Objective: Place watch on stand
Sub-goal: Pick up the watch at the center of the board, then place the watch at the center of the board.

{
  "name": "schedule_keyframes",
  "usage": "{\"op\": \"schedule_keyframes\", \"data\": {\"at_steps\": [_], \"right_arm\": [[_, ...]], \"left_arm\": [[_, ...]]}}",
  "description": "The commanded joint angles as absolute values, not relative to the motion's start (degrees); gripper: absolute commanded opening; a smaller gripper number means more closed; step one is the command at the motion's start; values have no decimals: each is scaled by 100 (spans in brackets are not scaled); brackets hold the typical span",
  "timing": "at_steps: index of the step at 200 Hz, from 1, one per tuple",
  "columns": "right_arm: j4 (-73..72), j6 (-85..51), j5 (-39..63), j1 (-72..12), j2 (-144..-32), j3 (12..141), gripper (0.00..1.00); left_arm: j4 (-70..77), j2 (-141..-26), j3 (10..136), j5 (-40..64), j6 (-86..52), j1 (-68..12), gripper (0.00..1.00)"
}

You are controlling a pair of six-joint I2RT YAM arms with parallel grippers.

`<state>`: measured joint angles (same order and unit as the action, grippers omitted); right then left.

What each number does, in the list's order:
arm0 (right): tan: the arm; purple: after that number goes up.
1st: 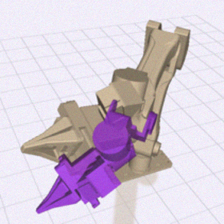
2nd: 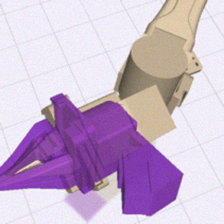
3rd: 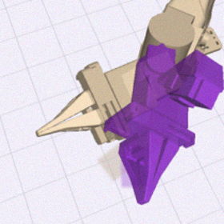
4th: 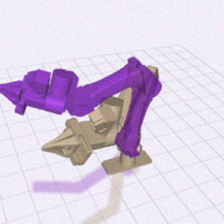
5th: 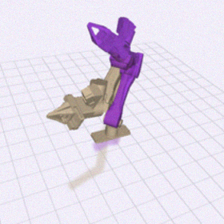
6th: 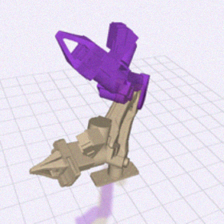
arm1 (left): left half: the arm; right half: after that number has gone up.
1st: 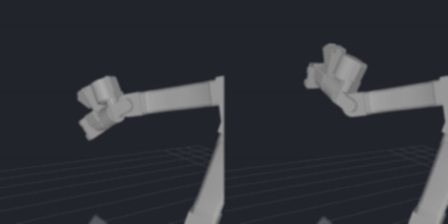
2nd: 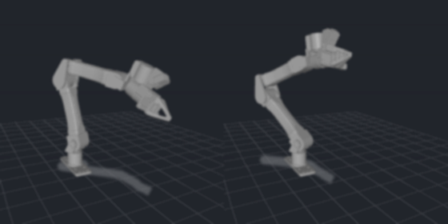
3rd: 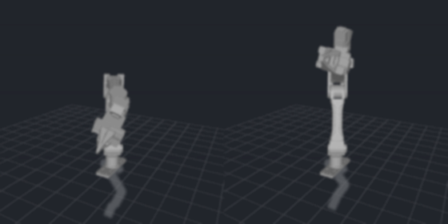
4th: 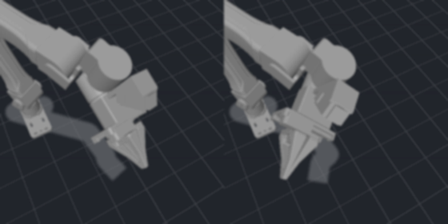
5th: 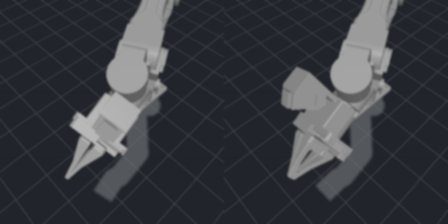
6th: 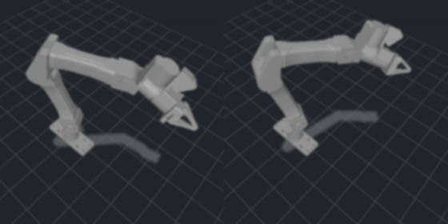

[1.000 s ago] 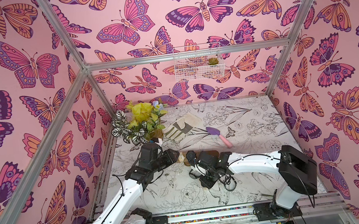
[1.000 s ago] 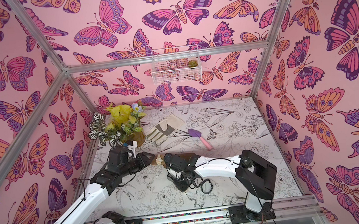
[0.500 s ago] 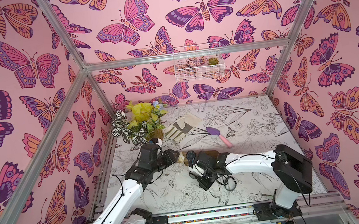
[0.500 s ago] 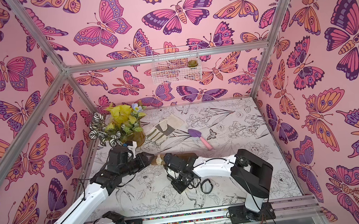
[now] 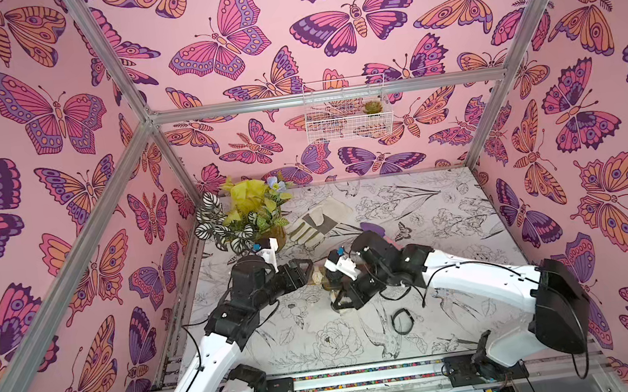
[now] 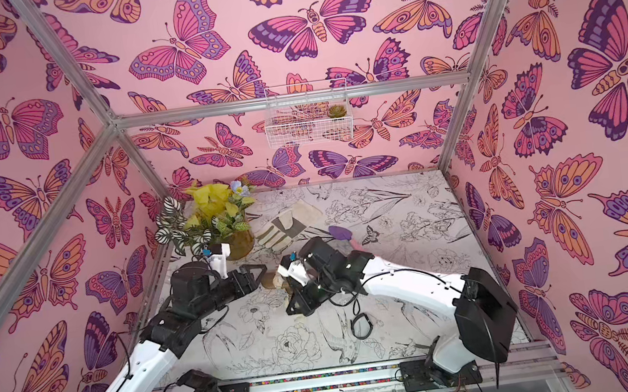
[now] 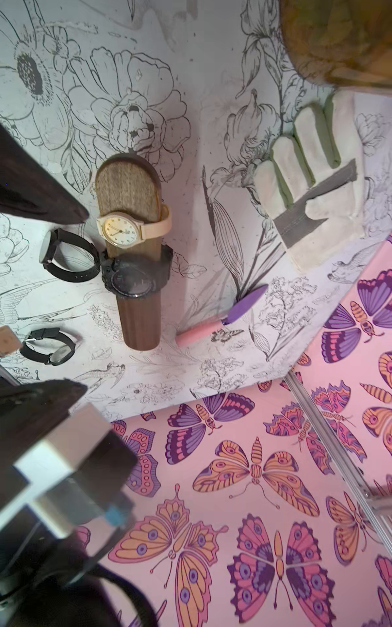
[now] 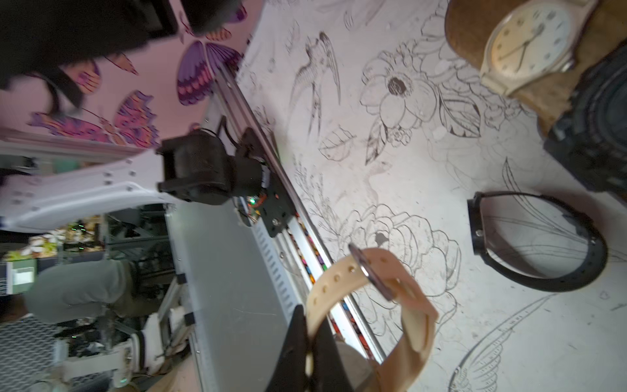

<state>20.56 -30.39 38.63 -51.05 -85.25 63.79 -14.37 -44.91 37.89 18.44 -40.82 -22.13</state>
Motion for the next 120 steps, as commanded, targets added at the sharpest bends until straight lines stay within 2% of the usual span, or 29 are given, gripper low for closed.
{"op": "schedule_keyframes", "data": {"at_steps": [1,48,85,120], "right_arm": [[1302,-3972,4651,-4689,-8387,6497,0],[-328,-5701,5117,-3951,-8468,6608,0],[-1003,-6741,5122,-3594,-8616,6679,0],[-1963,-7732,5167,-3357,-8734,6456,0]], "left_arm": [[-1058,-4243,3784,2062,-3922,-2238,74],[-708,-4523,3977,2390,-3618,-2740,72],[-607,-4910,4290,2176,-3250,-3350,75],[-417,-5187,4472,2009,-3179,-3494,78]]}}
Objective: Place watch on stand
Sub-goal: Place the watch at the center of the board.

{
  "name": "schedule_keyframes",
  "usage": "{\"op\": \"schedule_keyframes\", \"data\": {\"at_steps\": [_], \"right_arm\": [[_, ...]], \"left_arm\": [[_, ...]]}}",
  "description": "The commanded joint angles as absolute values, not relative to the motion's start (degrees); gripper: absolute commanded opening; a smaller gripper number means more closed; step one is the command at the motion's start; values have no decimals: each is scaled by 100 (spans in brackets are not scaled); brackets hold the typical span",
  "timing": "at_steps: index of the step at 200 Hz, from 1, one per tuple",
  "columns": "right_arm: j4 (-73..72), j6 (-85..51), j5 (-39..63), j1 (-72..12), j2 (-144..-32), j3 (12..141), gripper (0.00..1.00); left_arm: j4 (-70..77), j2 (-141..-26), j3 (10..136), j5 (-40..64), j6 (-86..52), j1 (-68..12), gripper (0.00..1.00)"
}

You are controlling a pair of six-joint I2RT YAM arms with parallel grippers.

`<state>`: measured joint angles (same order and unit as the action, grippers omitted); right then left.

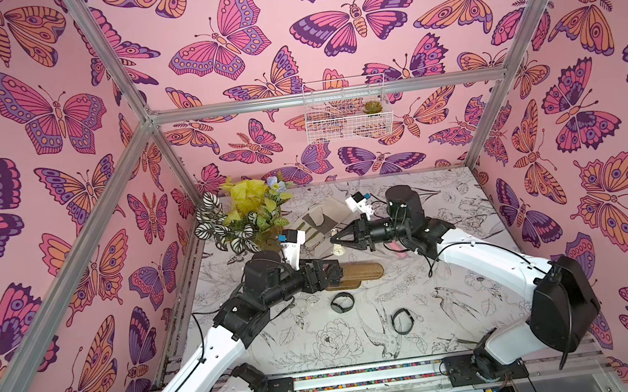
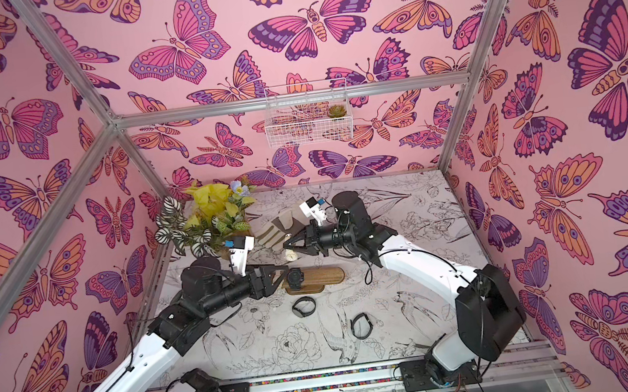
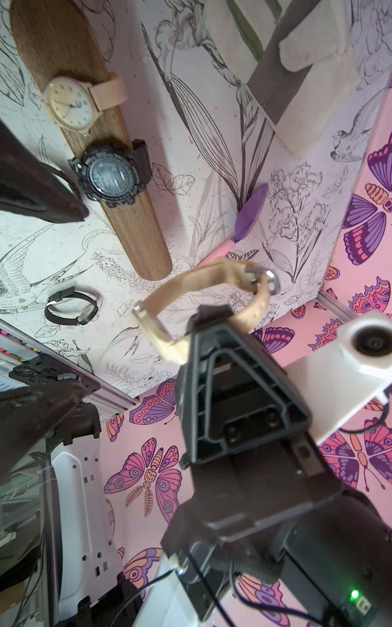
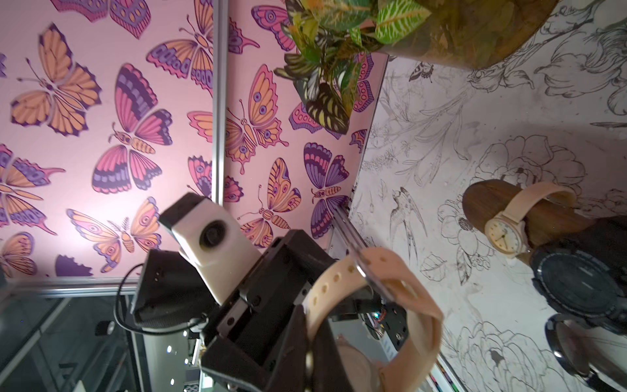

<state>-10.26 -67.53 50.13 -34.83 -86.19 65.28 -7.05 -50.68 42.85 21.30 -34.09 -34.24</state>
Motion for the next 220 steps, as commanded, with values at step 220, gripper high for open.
{"op": "schedule_keyframes", "data": {"at_steps": [220], "right_arm": [[4958,-1944,1968,-5035,-8451,6553,0]], "left_arm": [[-2043,-4130,4701,25,-3304,-3333,82]]}}
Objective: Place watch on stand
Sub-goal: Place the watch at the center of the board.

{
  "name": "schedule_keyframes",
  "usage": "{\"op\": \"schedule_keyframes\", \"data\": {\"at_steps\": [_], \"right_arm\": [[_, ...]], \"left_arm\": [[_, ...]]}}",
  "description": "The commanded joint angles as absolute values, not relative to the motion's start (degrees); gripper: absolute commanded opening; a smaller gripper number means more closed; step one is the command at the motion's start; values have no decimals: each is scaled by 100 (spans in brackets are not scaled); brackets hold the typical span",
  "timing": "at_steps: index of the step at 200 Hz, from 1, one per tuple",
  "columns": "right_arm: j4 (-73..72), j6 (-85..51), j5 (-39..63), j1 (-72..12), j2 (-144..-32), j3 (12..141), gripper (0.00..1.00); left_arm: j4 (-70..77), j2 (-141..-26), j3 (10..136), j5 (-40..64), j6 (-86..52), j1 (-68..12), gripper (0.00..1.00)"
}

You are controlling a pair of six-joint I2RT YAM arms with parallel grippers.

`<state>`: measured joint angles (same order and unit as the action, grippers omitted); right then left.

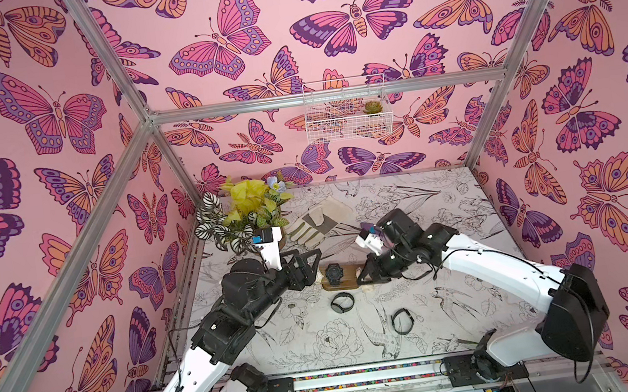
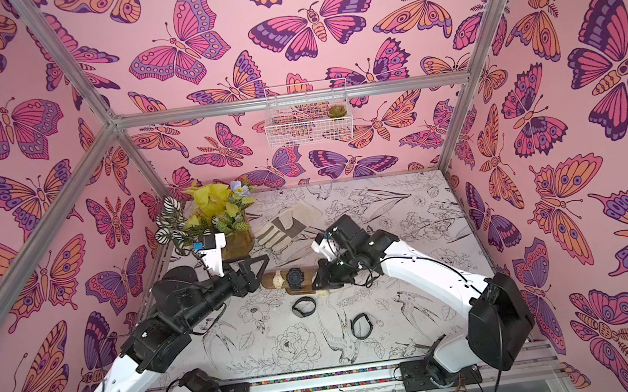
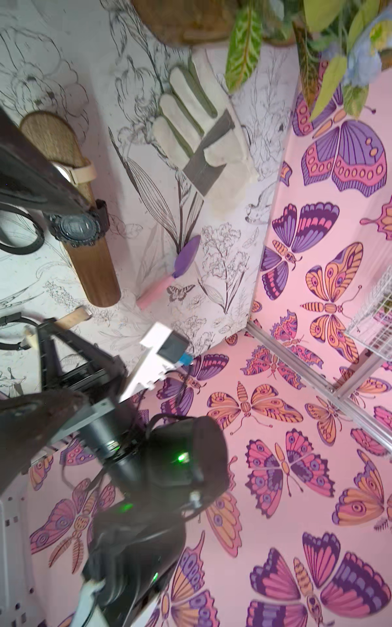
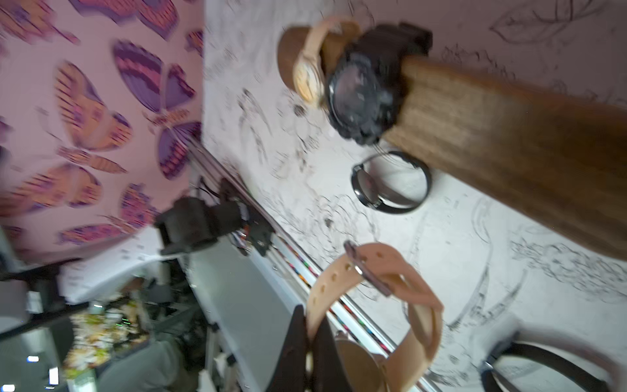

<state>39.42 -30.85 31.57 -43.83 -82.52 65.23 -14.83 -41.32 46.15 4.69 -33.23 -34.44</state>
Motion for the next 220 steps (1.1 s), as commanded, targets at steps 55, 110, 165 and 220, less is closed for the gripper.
{"op": "schedule_keyframes", "data": {"at_steps": [55,110,165,220], "right_arm": [[5110,-942,843,-6493,-9463,6824,0],[4984,-384,359,-6856,-10245,7150,0],[4801,-316,221,-6888,-10493,7216,17],[4707,-333,485,-6893,-10225,7132,20]], "left_arm": [[-2255,-3991,4579,97,-3538,-2958,81],[-2443,-3894,4540,210,-3577,-2718,81],[-2443,-3992,4544,324,-3591,-2586,81],[-2447,-4061,4553,431,-3560,-2488,81]]}}
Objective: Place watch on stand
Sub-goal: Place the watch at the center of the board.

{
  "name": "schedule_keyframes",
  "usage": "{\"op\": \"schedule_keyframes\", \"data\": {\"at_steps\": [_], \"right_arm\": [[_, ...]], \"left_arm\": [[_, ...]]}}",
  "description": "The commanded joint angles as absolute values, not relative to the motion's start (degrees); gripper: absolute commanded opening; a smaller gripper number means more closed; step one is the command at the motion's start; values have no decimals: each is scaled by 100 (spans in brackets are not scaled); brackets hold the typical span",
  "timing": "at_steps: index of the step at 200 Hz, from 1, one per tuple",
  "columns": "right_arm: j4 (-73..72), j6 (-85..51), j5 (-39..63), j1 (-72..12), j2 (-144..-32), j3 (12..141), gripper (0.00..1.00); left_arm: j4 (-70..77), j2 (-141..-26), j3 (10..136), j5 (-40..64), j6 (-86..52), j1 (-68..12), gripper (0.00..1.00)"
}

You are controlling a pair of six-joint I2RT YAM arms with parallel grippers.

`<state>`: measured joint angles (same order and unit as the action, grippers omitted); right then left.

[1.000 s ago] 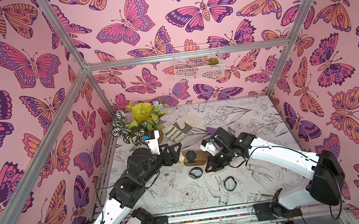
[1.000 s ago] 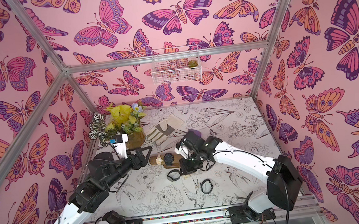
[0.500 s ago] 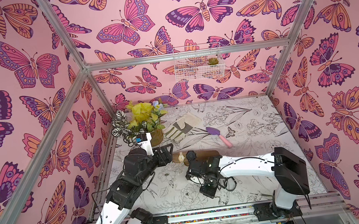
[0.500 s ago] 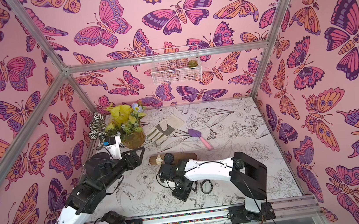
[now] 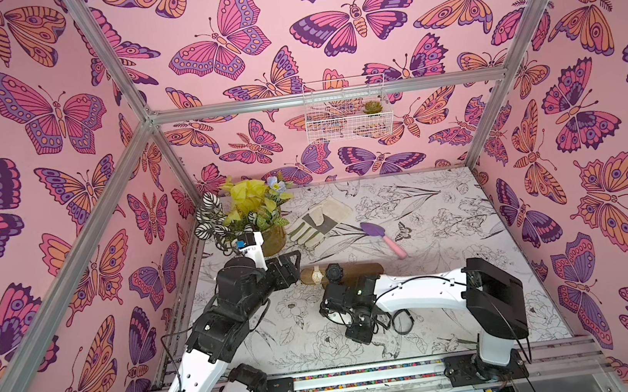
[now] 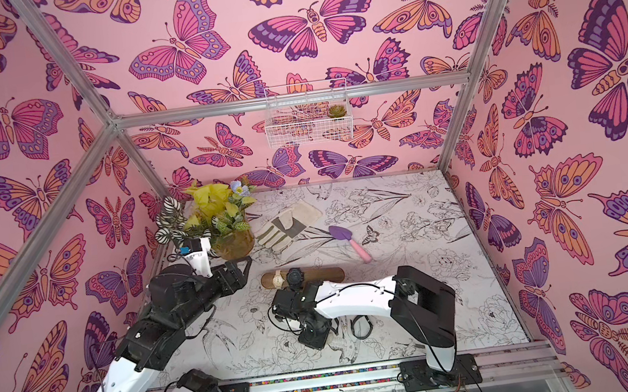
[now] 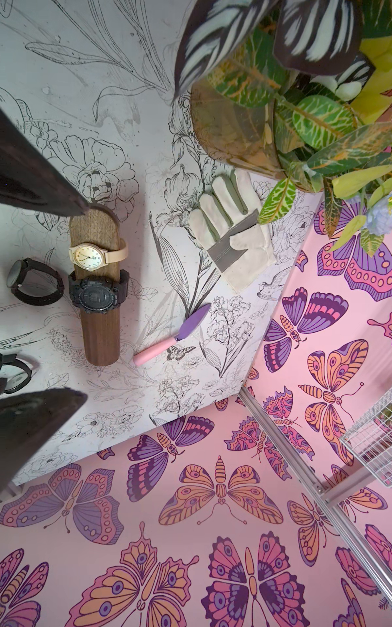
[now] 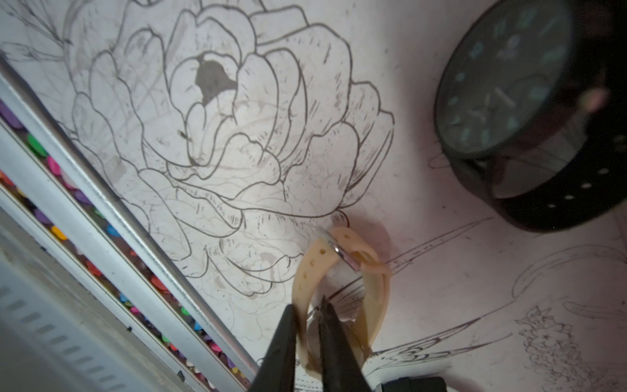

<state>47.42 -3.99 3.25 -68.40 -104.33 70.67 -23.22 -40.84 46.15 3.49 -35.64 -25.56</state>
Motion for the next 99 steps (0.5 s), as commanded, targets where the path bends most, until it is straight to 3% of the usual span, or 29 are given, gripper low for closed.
{"op": "schedule_keyframes", "data": {"at_steps": [1,57,75,99], "right_arm": [[4700,-338,506,-6892,-10206,7126,21],[4413,-727,1419,-6682,-9162,6665,26],[4176,-1011,1595,-6420,-8721,6263,24],[3850,-1445,1806,-5826,-8236,5588,13]], "left_arm": [[-2449,-4061,4557,431,-3560,-2488,81],[-2669,-4112,4491,522,-3595,-2426,77],[-2696,-4160,4491,674,-3603,-2426,67],[-2749,-4362,4526,1033,-3606,-2434,50]]}}
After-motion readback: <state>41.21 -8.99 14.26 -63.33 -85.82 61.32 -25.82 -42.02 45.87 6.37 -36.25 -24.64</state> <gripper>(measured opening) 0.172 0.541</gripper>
